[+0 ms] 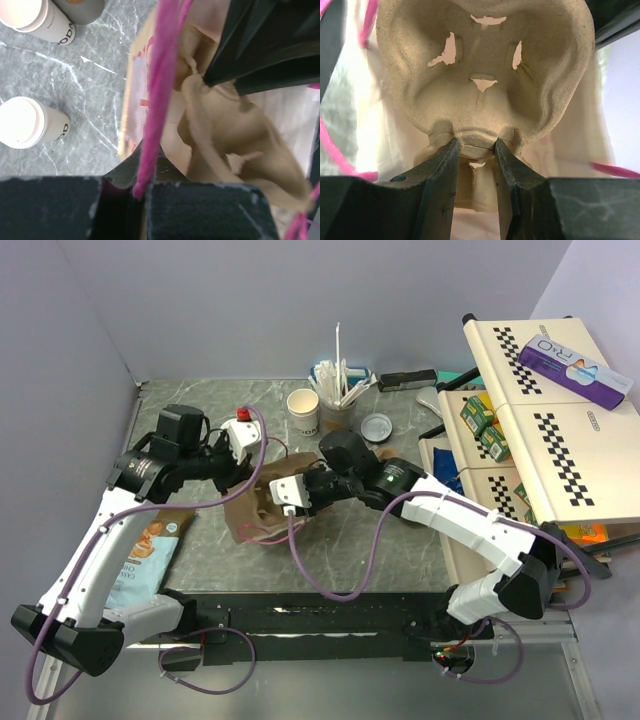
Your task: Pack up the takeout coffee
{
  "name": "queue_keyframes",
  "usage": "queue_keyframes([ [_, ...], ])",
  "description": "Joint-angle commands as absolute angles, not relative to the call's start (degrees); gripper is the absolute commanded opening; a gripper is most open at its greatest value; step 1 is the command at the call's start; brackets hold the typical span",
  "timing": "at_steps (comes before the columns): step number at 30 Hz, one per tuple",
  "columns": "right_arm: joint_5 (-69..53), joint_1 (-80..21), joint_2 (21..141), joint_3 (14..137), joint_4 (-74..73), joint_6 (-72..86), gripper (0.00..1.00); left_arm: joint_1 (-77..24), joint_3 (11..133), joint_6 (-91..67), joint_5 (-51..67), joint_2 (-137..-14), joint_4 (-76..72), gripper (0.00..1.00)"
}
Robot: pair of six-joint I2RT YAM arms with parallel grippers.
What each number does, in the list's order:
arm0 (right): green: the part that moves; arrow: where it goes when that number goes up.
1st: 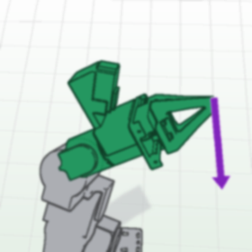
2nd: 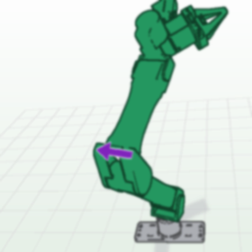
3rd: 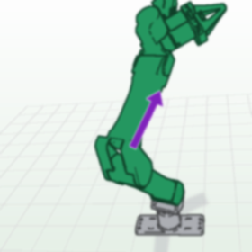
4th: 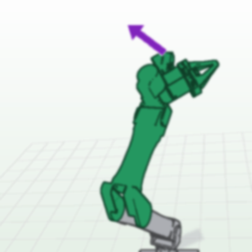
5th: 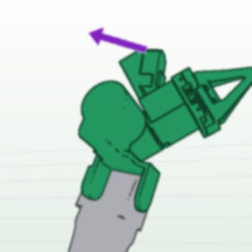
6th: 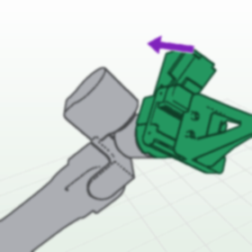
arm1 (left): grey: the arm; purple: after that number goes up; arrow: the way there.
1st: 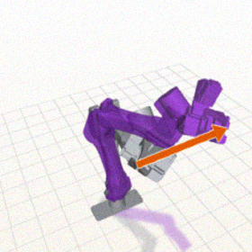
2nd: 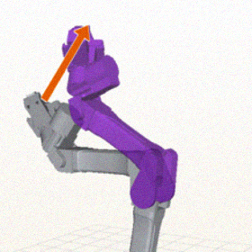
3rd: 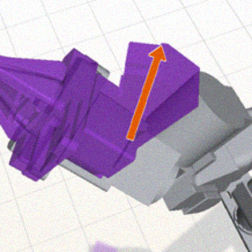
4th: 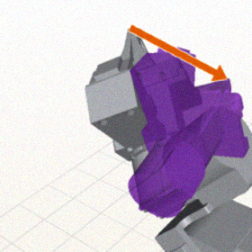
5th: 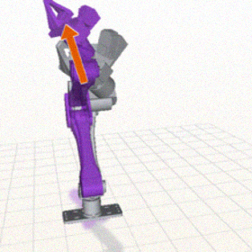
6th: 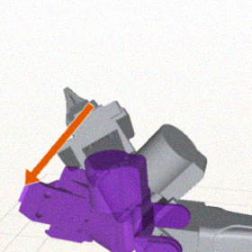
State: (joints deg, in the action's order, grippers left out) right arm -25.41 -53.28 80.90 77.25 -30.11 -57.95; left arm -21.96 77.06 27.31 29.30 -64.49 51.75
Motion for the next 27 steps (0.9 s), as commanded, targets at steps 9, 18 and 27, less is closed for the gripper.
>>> queue_keyframes([
  [9,-8.53,-57.74,90.35,88.06,-42.98,-64.42,0.0,-24.26,78.58,16.27,36.47,-63.46,47.56,0.01],
  [18,-4.4,-58.97,95.45,95.01,-52.73,-64.07,0.0,-25.05,76.2,11.25,37.45,-65.21,44.65,0.01],
  [27,-2.9,-60.21,98.7,104.32,-62.73,-58.72,0.0,-25.05,75.32,11.95,34.02,-65.57,44.47,0.01],
])
